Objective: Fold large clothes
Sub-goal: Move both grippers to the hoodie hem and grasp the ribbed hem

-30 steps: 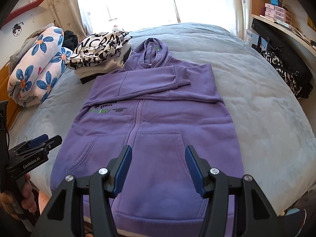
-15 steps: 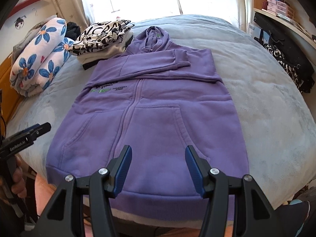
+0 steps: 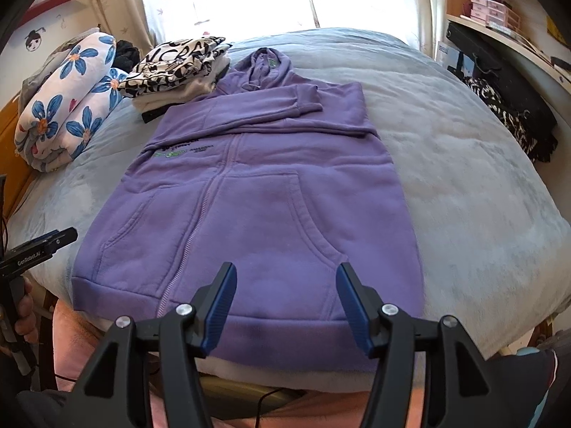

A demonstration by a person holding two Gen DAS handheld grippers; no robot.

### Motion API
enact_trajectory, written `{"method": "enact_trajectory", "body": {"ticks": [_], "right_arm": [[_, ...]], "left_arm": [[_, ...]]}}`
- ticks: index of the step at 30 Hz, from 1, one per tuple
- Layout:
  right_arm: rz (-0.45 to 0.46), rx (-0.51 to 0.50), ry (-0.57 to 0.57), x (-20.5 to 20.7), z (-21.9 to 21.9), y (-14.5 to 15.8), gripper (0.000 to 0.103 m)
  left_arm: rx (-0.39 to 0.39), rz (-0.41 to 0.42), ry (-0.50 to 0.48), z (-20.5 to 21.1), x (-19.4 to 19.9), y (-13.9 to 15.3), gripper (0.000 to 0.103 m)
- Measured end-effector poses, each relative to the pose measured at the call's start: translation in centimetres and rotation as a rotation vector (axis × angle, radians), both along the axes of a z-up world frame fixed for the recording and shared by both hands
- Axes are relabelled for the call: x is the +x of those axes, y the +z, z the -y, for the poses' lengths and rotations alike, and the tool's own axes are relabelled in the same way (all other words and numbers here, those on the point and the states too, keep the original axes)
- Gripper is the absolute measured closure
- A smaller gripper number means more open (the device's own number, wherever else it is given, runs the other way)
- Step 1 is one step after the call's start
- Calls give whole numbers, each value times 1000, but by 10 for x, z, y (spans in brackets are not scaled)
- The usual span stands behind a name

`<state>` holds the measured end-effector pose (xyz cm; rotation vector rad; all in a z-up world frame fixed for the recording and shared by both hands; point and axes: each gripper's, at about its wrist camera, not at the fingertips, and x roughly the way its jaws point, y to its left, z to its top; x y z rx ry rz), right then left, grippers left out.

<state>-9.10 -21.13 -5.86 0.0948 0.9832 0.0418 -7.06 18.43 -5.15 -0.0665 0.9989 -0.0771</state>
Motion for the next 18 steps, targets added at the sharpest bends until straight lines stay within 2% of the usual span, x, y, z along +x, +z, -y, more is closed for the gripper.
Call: {"method": "enact_trajectory", "body": {"ticks": [7, 13, 16, 18], "right_arm": [[-20, -31, -30, -4, 14, -11, 43], [-52, -52, -111, -7, 56, -27, 43], [-93, -20, -163, -12, 78, -42, 43], [-125, 49, -191, -16, 93, -52, 43]], "left_arm": [[-8, -67, 1, -11, -2, -26, 33], [-51, -147, 41, -26, 6, -51, 33], [-83, -166, 63, -35, 7, -56, 33], [-89, -170, 66, -37, 7, -57, 32]]}}
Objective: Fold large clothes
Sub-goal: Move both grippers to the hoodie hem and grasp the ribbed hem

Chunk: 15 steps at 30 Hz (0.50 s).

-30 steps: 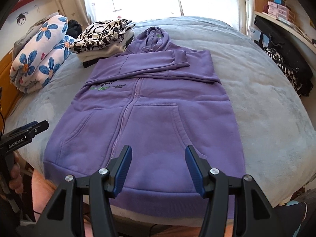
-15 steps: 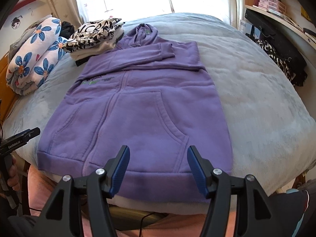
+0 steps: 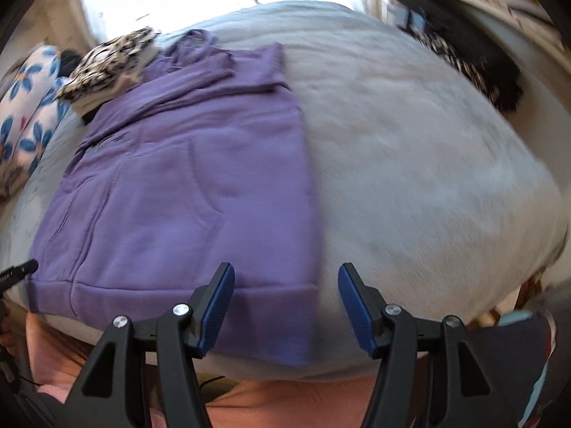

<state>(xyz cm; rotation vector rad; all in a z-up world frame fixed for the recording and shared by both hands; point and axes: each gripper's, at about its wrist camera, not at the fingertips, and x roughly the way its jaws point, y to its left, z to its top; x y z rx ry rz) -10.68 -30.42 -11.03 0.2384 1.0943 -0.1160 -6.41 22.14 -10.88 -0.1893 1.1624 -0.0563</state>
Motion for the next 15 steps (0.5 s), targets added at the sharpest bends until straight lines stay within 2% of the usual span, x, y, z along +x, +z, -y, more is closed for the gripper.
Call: {"method": "enact_trajectory", "body": {"ticks": [6, 11, 15], "right_arm": [[-13, 156, -15, -6, 21, -15, 43], [-21, 179, 25, -2, 16, -20, 43], [-11, 171, 83, 1, 4, -25, 43]], "left_arm": [[-33, -23, -13, -6, 1, -5, 29], [-79, -37, -65, -3, 6, -8, 15], [-86, -41, -130, 5, 8, -13, 8]]}}
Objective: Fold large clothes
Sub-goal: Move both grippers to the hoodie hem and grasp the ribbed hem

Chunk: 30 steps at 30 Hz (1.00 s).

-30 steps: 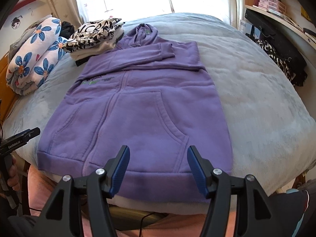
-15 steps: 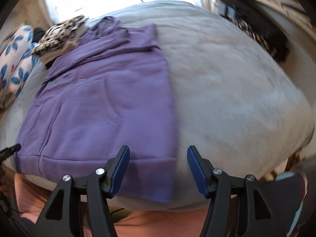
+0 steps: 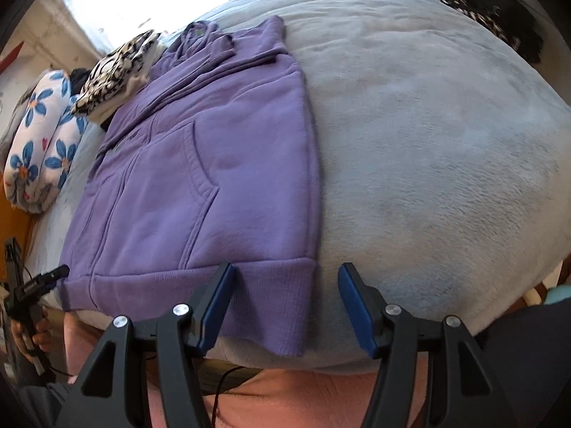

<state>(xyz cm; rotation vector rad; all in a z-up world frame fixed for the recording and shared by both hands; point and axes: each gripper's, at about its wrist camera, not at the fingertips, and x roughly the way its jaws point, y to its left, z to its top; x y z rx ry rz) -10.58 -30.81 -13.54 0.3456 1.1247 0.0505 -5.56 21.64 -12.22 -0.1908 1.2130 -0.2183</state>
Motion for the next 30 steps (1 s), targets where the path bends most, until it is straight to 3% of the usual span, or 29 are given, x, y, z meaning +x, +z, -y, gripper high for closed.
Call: {"method": "enact_trajectory", "body": {"ticks": [2, 4, 8, 19, 20, 21, 22, 23, 24, 26, 30], "right_arm": [[1, 10, 24, 0, -5, -1, 46], [-1, 35, 57, 1, -10, 1, 60], [-3, 32, 72, 2, -12, -1, 60], [-21, -32, 99, 16, -24, -9, 61], [-19, -39, 101, 16, -25, -8, 62], [-12, -42, 107, 17, -27, -6, 72], [-8, -40, 111, 17, -27, -4, 85], [-6, -39, 111, 17, -28, -2, 88], [-6, -38, 107, 18, -28, 0, 91], [-3, -51, 105, 20, -31, 6, 92], [42, -83, 114, 16, -36, 32, 93]], "left_arm": [[-6, 3, -11, 2, 1, -1, 8], [-28, 4, -26, 4, 0, 1, 8], [-40, 16, -82, 13, -6, 4, 17], [-11, -4, -105, 32, -2, -11, 10], [1, 0, -107, 34, -3, -10, 21], [7, 12, -107, 36, -3, -7, 30], [5, 23, -107, 39, -4, -3, 53], [-18, 22, -112, 41, -5, 1, 75], [-48, 13, -106, 43, -4, 4, 79], [-28, 10, -94, 49, -3, 10, 85], [1, 72, -84, 57, -11, 33, 88]]}}
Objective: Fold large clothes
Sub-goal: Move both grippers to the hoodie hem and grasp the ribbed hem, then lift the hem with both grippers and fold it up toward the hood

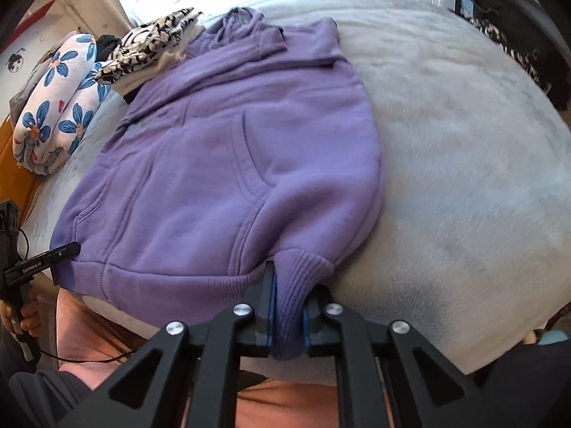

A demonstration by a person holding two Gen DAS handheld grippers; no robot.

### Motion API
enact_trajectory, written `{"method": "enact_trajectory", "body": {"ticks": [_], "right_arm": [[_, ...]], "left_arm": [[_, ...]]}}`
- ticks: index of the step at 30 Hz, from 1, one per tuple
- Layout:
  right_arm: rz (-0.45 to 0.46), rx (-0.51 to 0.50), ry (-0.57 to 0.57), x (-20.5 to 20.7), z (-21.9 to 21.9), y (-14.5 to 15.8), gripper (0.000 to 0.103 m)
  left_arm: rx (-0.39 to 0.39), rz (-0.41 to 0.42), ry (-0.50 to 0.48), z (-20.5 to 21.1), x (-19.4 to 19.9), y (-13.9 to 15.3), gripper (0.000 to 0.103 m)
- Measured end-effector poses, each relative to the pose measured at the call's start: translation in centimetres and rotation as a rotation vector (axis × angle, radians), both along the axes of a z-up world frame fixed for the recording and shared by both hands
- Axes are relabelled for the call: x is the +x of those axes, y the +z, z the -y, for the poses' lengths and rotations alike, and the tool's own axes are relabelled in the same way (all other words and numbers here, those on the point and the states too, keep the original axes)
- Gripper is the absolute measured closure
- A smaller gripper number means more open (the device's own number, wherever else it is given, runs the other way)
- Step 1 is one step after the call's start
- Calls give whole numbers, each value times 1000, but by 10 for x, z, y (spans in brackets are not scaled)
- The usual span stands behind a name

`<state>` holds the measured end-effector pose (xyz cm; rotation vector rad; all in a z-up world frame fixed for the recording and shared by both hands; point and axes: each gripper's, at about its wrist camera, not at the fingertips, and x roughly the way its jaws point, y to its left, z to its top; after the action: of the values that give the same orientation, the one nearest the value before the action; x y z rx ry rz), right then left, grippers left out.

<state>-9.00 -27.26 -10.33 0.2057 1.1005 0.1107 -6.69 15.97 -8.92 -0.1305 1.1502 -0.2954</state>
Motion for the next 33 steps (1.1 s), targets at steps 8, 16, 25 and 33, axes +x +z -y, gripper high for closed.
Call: {"method": "enact_trajectory", "body": {"ticks": [8, 16, 25, 33], "right_arm": [[89, -18, 36, -29, -5, 48, 94], [88, 15, 43, -69, -3, 64, 94], [143, 110, 12, -34, 10, 91, 94], [225, 118, -47, 87, 19, 130, 93]], "left_arm": [[-24, 102, -19, -7, -25, 52, 89], [-34, 64, -27, -16, -52, 70, 89], [-122, 81, 22, -40, -4, 100, 89], [-155, 153, 74, -33, 133, 127, 88]]}}
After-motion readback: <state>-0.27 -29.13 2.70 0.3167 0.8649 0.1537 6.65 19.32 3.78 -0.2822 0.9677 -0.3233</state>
